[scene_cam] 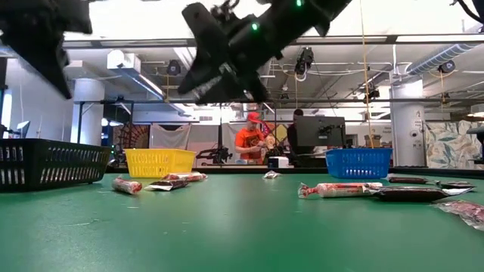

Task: Sort candy by brand, put in halloween buckets
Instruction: Put the brown chocolate into the yellow bin

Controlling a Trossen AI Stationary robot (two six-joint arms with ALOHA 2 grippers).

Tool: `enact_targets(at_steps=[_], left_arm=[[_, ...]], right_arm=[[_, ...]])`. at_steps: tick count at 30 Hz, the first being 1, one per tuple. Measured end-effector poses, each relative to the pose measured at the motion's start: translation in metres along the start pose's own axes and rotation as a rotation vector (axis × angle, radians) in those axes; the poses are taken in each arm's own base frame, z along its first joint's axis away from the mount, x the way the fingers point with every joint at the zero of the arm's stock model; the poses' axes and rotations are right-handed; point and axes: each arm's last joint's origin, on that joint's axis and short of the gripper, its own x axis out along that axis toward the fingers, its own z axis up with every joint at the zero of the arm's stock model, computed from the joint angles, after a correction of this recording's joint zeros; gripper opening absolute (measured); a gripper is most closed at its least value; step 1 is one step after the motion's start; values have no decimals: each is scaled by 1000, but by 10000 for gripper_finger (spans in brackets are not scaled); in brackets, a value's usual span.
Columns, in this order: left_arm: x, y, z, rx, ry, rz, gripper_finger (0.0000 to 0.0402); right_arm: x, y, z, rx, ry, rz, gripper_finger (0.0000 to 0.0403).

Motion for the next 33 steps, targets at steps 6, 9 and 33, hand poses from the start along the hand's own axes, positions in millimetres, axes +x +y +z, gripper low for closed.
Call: enact_targets(at_steps=[6,9,33], left_arm=[[-7,-13,16,172,-226,-51,70],[-9,-20,23,241,-303,-96,70],[-5,-22,24,305,-369,-67,70]], right_arm=[[-5,12,-22,-6,42,25,194],[-8,17,-27,-39,34,43,194],[52,27,-66,-69,235,-73,194]])
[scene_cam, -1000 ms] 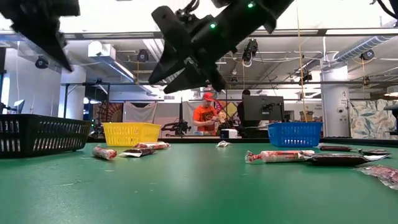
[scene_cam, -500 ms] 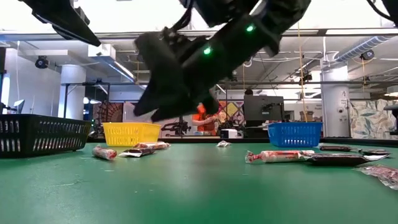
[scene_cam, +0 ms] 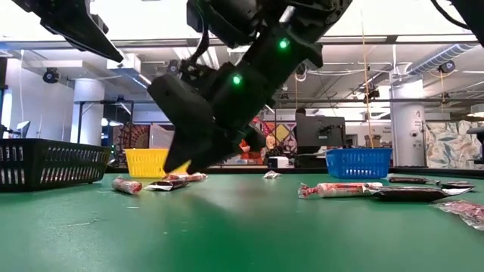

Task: Sort candy by brand, put in halloween buckets
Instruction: Put the brown chocolate into the yellow bin

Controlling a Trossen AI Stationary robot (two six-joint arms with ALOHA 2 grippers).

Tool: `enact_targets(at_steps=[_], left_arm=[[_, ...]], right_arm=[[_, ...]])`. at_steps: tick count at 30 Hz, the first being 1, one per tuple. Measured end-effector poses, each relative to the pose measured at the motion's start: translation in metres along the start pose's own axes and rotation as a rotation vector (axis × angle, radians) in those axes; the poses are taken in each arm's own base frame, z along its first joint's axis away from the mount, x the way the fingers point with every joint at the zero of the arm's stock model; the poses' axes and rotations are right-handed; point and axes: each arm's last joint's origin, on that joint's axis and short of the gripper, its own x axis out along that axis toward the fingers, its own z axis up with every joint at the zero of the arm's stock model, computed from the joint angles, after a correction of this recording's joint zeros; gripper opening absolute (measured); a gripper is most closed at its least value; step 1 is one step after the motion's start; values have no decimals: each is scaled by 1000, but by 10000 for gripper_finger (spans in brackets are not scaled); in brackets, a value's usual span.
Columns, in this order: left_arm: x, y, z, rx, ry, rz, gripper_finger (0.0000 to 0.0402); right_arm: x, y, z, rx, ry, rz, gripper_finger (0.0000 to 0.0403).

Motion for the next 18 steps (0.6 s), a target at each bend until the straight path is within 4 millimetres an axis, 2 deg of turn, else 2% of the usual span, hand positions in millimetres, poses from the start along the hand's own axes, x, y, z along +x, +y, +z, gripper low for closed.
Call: enact_targets(at_steps=[5,8,12,18], left_arm=[[1,0,0,0,-1,2,70],[0,0,0,3,-13,22,70],[0,0,1,2,-14,23,70],[0,0,1,1,-15,22,70]], right_arm=[[0,0,1,-3,-17,0,194],[7,3,4,3,-88,35,194],[22,3,-6,-13,-90,34,194],[15,1,-10,-25,-8,-3,194]])
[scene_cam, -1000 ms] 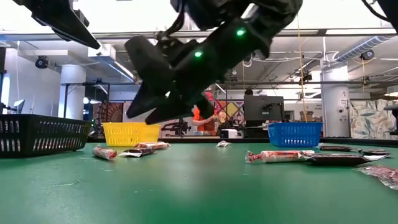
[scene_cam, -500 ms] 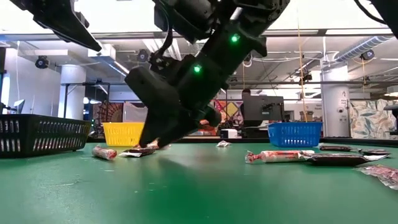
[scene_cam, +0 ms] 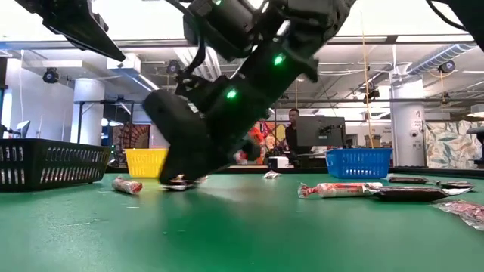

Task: Sort candy by brand, put in halloween buckets
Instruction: Put the brown chocolate into the yellow bin

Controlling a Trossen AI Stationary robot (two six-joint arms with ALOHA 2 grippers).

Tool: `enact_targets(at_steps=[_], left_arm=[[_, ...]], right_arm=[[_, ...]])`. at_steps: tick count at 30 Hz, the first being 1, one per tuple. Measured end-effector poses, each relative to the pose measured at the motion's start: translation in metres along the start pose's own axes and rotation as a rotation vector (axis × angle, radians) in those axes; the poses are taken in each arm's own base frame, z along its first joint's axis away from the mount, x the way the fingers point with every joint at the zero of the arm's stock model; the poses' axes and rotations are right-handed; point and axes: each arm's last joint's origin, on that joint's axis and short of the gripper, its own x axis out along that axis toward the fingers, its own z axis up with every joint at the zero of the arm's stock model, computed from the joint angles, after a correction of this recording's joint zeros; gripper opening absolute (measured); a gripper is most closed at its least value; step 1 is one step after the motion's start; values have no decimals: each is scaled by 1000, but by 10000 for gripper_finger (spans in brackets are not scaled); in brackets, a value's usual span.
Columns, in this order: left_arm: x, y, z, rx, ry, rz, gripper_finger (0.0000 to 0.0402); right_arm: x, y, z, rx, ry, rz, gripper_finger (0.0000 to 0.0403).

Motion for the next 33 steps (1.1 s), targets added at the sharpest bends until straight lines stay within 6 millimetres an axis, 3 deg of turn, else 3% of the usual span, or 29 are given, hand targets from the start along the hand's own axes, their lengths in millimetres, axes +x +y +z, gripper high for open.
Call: enact_targets(at_steps=[8,17,21,23,28,33], left_arm=[[0,0,0,2,3,1,70],[0,0,0,2,2,1,70],[1,0,-1,15,3,1,70],[1,0,-2,24,5,2,70],[1,0,-2,26,3,1,70],[1,-1,0,39,-10,5,70]], right_arm=[[-46,-7,-4,-240,259,-88,194],[-103,-20,18,-234,290,-103,194],[-117,-18,2,-415,311,-68,194],[-119,-20,-10,-456,337,-64,194],[-114,-33,-27,-311,365,-66,194],[-97,-26,-39,-242,272,66,194]])
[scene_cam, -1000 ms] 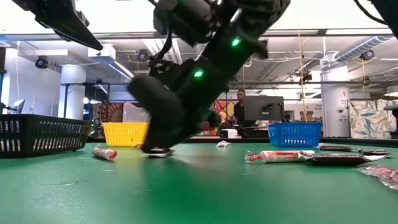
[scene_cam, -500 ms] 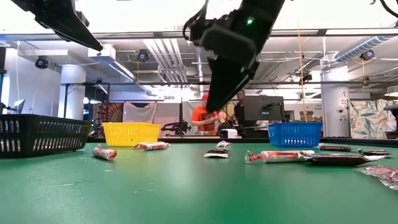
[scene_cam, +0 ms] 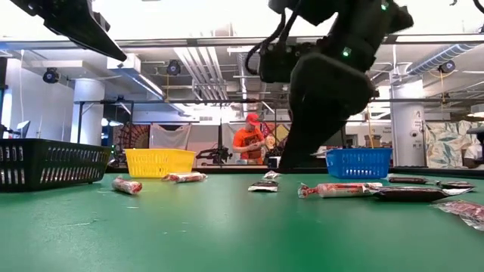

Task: Sort candy by brand, put in halloween buckets
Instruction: Put the brown chocolate into the yellow bin

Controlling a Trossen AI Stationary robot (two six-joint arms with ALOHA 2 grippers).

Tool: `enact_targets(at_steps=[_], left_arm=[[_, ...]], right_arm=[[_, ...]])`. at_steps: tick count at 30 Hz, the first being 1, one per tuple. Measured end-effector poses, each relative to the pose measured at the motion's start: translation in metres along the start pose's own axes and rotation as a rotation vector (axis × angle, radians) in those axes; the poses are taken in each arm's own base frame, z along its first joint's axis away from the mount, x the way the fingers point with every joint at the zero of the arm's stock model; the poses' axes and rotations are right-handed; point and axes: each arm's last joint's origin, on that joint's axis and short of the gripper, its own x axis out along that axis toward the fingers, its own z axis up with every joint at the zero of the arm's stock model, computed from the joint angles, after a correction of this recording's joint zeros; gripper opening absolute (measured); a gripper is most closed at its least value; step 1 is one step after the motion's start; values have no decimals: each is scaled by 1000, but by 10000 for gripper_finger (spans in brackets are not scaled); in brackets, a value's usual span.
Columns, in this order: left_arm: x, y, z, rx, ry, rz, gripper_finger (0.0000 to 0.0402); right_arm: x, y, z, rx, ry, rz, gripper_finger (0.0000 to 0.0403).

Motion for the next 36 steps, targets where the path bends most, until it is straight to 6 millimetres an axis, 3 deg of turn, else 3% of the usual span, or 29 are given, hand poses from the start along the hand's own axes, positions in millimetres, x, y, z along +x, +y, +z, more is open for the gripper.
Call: enact_targets(at_steps=[8,12,16,21,26,32,36], left_arm=[[1,0,0,0,-2,4,70],[1,0,1,2,-15,36,70],[1,0,1,1,-17,40,70],[2,-1,1,0,-18,39,70],[2,-1,2,-3,-24,37,70],[2,-1,2,-1,-29,35,70],[2,-2,4,11,-41,31,70]], right_arm=[[28,0,-4,90,-122,-1,194],[27,0,8,136,-266,15,194],[22,-5,14,165,-268,-97,194],[20,-4,21,204,-297,-114,194],[31,13,8,148,-358,-224,194],[49,31,-16,196,-472,-345,194],[59,40,-22,241,-511,-342,194]])
